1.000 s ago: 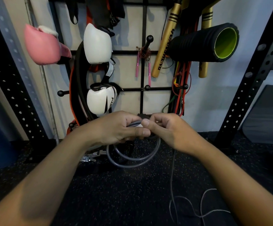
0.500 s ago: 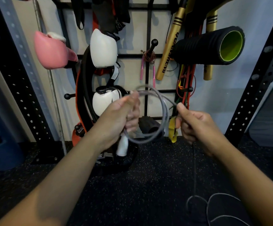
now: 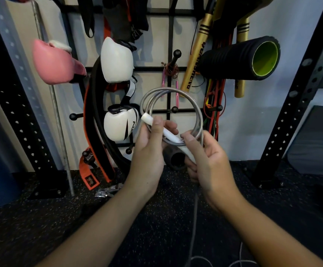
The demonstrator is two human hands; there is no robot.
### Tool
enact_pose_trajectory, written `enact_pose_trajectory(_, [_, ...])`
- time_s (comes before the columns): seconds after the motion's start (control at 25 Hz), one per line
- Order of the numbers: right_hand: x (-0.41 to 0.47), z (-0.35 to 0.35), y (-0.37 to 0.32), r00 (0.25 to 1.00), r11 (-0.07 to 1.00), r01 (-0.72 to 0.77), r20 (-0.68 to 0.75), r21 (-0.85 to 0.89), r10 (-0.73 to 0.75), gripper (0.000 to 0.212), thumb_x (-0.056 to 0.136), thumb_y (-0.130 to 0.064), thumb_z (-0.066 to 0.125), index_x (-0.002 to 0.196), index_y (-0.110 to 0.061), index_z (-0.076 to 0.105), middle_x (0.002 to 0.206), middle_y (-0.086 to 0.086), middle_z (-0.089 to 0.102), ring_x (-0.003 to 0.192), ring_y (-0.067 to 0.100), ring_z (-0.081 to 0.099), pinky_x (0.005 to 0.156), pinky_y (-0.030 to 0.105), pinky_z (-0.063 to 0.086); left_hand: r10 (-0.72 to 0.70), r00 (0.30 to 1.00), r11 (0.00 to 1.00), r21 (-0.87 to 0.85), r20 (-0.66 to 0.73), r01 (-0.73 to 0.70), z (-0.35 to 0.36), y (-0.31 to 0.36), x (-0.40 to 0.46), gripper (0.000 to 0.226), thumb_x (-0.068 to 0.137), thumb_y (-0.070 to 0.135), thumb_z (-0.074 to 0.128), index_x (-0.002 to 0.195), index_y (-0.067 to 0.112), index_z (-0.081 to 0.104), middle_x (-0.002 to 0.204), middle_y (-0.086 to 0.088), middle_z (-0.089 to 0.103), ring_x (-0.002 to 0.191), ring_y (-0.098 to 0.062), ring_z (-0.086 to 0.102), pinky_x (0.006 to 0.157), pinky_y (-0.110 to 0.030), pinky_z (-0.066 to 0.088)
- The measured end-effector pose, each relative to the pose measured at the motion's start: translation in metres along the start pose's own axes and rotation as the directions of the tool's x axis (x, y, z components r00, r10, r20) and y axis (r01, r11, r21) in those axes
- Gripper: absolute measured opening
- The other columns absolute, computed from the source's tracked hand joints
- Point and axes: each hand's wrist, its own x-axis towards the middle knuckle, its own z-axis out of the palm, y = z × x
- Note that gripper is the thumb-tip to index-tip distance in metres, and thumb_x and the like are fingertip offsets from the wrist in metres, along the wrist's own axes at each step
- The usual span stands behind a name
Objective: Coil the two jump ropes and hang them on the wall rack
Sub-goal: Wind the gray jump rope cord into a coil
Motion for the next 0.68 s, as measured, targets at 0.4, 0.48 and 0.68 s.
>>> enact_pose_trajectory(0.4, [0.021,-0.04,-0.021,0.888,0.678,0.196,0.421,-0.709,0.184,0.009,0.094,-0.033,0.065,0.087,-0.026,0.063,0.075,-0.016,0.066,0.062,0.006,0.057,0.06,0.023,0.052,-0.248,0.862,0.527,0.808,0.442,-0.263,-0.05,0.067,0.026,0.068,0.073,0.045,0.088,0.132,0.046,0.054,0.127,0.02,0.066,0.117,-0.001,0.062,0.103,-0.034,0.049])
enact_pose_trajectory(0.48, [0.014,-0.034,-0.017,0.858,0.634,0.233,0.463,-0.737,0.223,0.009,0.09,-0.034,0.07,0.09,-0.027,0.064,0.087,-0.011,0.07,0.077,0.006,0.066,0.074,0.032,0.058,-0.462,0.757,0.326,0.882,0.463,-0.34,-0.034,0.065,0.015,0.082,0.065,0.05,0.091,0.134,0.053,0.048,0.122,0.026,0.065,0.11,0.006,0.061,0.096,-0.026,0.049])
enact_pose_trajectory(0.68, [0.013,-0.032,-0.017,0.886,0.727,0.173,0.428,-0.664,0.18,0.019,0.087,-0.03,0.08,0.093,-0.021,0.065,0.07,-0.009,0.065,0.055,0.004,0.052,0.049,0.024,0.041,-0.539,0.757,0.343,0.917,0.369,-0.203,-0.023,0.035,0.011,0.061,0.059,0.047,0.094,0.112,0.039,0.066,0.096,0.011,0.075,0.089,-0.007,0.068,0.079,-0.033,0.054])
